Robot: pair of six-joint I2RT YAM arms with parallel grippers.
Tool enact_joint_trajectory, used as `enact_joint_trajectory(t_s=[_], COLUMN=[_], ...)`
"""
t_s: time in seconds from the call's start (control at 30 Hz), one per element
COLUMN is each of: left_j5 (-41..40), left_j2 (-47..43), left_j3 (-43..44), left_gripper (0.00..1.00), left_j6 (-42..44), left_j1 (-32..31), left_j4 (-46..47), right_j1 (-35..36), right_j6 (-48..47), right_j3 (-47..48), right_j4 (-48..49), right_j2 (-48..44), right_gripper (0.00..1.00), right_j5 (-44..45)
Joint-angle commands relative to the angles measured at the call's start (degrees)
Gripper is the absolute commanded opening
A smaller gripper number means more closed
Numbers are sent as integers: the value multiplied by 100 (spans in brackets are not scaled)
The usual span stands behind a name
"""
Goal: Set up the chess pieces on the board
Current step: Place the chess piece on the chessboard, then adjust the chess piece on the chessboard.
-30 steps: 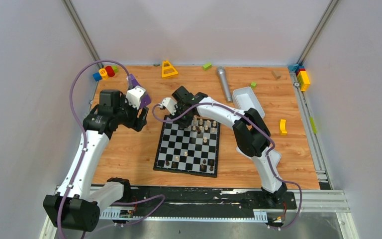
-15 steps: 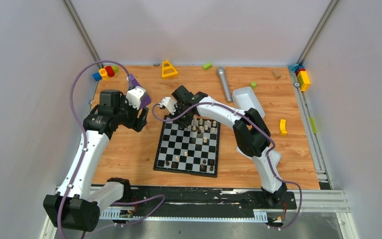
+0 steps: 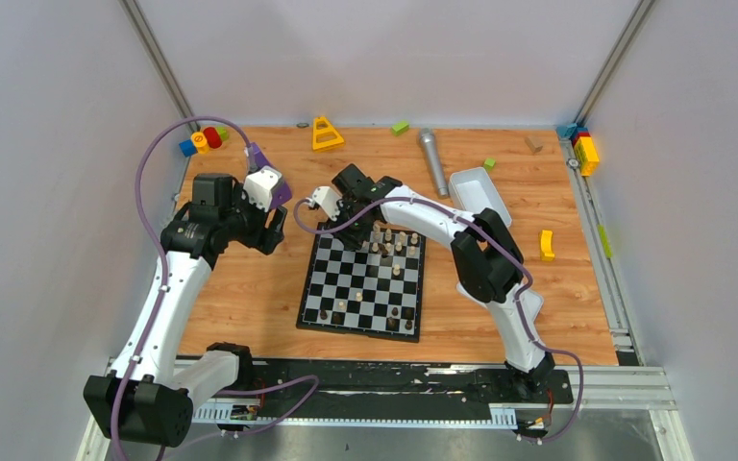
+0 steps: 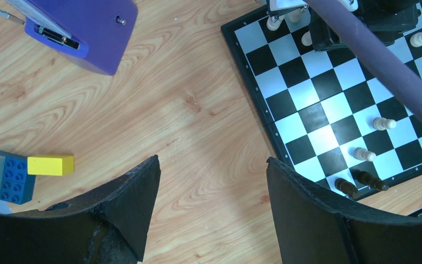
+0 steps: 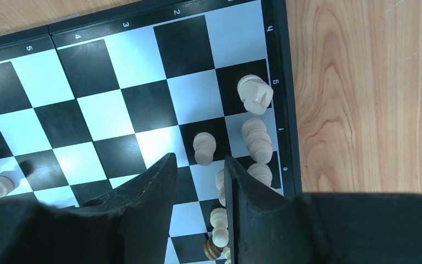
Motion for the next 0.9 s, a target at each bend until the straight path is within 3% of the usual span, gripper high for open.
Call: enact_joint_trajectory(t_s=[0.0, 0.3, 0.87], left_j5=[98, 123, 117], left_j2=[-94, -91, -67], left_j3=[15, 10, 22], left_gripper=[79, 79, 79], left_j6=[38, 38, 41], left_j1=[44, 43, 35], left_j4=[73, 81, 72], right_j1=[-6, -11, -50], right_j6=[60, 11, -117], right_j3=[61, -261, -370], right_j4=[-2, -13, 2], right_j2=[-563, -933, -697], right_gripper=[38, 36, 36], right_j5=[8, 216, 469])
